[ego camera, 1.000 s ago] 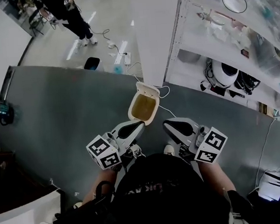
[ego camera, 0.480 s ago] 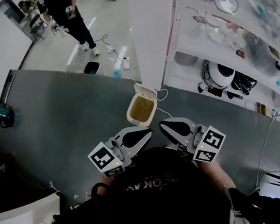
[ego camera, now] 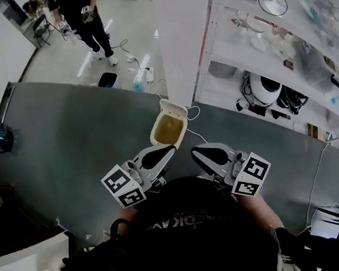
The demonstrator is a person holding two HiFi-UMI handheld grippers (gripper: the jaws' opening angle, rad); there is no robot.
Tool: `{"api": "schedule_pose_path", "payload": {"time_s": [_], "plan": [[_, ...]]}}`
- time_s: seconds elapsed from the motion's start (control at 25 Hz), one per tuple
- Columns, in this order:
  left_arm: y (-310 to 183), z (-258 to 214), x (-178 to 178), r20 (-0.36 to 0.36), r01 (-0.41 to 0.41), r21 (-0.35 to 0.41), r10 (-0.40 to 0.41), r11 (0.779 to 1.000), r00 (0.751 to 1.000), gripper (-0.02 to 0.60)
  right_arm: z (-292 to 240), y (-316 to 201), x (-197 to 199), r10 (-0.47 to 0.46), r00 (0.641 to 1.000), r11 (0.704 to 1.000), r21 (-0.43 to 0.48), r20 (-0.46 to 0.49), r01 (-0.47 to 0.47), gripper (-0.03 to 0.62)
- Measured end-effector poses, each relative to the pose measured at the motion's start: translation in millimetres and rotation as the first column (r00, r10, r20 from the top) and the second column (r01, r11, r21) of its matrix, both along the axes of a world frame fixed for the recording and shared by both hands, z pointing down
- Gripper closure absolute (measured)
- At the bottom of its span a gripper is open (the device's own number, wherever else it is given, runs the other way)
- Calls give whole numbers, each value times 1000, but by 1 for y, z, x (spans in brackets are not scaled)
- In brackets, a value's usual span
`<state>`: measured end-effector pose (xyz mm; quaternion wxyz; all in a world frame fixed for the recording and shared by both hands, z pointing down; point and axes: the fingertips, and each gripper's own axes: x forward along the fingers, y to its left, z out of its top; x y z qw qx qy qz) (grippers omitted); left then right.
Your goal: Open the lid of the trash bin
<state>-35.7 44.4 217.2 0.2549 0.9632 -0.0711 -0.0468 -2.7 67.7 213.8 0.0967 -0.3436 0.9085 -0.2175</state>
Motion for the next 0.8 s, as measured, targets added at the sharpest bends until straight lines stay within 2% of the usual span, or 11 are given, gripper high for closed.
{"api": "schedule_pose_path", "payload": {"time_s": [0.8], "plan": [[6, 5, -8, -1, -22, -50, 22, 999, 1000, 578, 6, 0, -14, -19, 1000, 999, -30, 25, 20, 588]]}}
